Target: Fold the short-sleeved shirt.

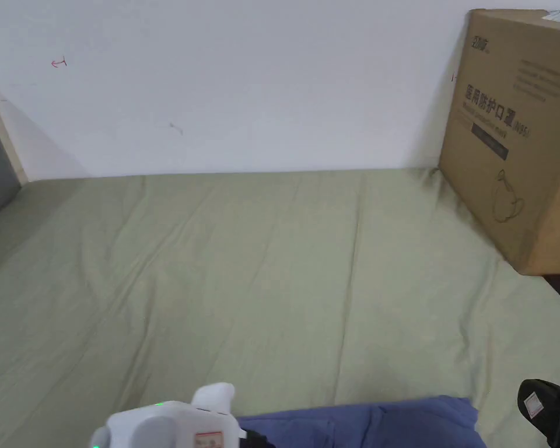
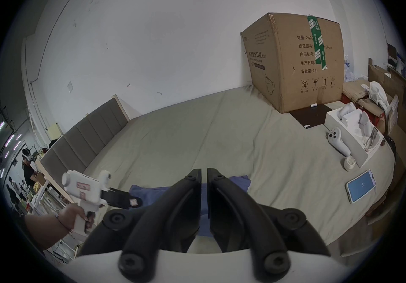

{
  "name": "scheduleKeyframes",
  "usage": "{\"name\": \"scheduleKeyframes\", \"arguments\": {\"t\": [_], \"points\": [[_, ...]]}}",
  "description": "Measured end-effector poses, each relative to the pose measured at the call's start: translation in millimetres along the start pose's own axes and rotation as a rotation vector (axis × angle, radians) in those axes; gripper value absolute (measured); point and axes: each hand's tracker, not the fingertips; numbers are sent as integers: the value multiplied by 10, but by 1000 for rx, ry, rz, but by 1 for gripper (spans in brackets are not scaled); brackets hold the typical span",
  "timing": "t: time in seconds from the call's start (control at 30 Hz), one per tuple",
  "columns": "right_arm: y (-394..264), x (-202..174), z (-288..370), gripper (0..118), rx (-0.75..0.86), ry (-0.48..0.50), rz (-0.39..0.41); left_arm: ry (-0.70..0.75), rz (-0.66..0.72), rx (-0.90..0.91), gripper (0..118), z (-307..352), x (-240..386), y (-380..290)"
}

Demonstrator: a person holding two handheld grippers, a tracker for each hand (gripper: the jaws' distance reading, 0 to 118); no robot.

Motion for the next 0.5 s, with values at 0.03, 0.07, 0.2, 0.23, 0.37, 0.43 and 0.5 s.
{"name": "scheduleKeyframes", "arguments": {"t": [0.03,0.07,0.2,0.23,0.37,0.43,0.5], "points": [[-4,8,5,6,-2,-2,1,-13,-2,-41,2,-170,47,-11],[-7,15,8,6,-4,-3,2,-16,-1,-69,2,-297,115,-44],[-31,82,-12,6,-17,-12,10,5,-52,-143,2,-762,323,-129],[-31,61,-9,6,-21,-14,11,-7,-47,-123,2,-771,355,-122],[-36,26,-27,6,-35,-4,12,-287,13,-133,2,-635,508,-77],[-32,6,-44,6,-36,2,21,-344,-29,-104,2,-497,585,-97],[-14,-24,-56,6,-35,6,28,-341,-61,-33,2,-282,562,-68]]}}
